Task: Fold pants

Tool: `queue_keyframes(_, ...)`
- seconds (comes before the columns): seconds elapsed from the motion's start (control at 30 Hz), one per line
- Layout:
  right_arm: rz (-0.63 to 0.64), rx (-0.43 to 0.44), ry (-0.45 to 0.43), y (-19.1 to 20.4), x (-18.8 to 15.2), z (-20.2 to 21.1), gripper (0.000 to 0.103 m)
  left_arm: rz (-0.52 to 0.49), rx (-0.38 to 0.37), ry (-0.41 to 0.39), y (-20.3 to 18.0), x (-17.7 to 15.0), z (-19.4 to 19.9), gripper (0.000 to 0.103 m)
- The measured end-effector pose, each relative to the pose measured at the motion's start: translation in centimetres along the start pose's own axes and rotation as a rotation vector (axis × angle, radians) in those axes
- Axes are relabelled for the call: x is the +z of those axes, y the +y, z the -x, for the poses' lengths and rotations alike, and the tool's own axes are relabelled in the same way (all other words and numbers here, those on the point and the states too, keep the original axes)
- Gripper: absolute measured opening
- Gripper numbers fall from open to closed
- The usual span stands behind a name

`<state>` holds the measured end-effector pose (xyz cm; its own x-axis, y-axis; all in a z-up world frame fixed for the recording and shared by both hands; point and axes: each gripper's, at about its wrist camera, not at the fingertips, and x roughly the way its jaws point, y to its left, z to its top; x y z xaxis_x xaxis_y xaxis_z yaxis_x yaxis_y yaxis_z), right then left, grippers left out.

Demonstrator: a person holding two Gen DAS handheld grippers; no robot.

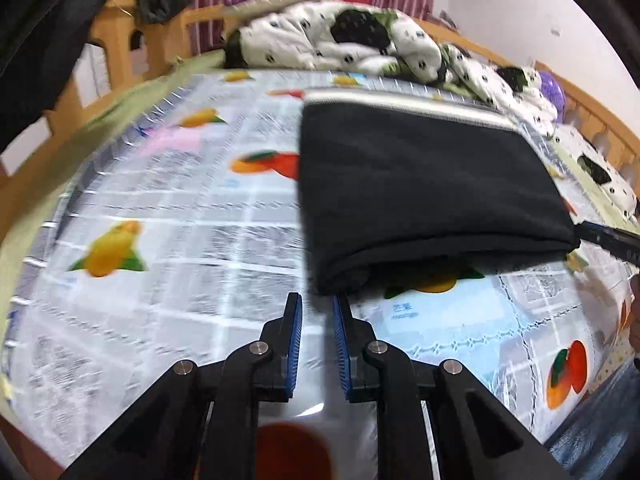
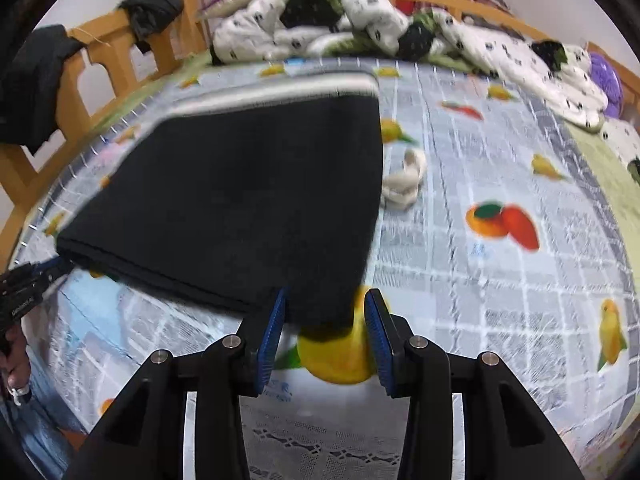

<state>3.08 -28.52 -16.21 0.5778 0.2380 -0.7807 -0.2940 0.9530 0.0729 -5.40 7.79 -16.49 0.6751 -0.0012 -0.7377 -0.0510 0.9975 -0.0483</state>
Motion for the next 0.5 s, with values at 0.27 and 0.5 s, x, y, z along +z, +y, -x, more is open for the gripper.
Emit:
queue_keyframes(0.27, -0.029, 0.053, -0.112, 1.5, 2.8, 0.2, 0.041, 0.017, -0.102, -0.042, -1.0, 5.3, -1.2, 0.037)
queue_keyframes(0.5, 0.070, -0.023, -0.020, 3.3, -0.2, -3.4, 0.041, -0.087, -0.078, -0.013, -4.5, 4.3, -4.1, 0.041)
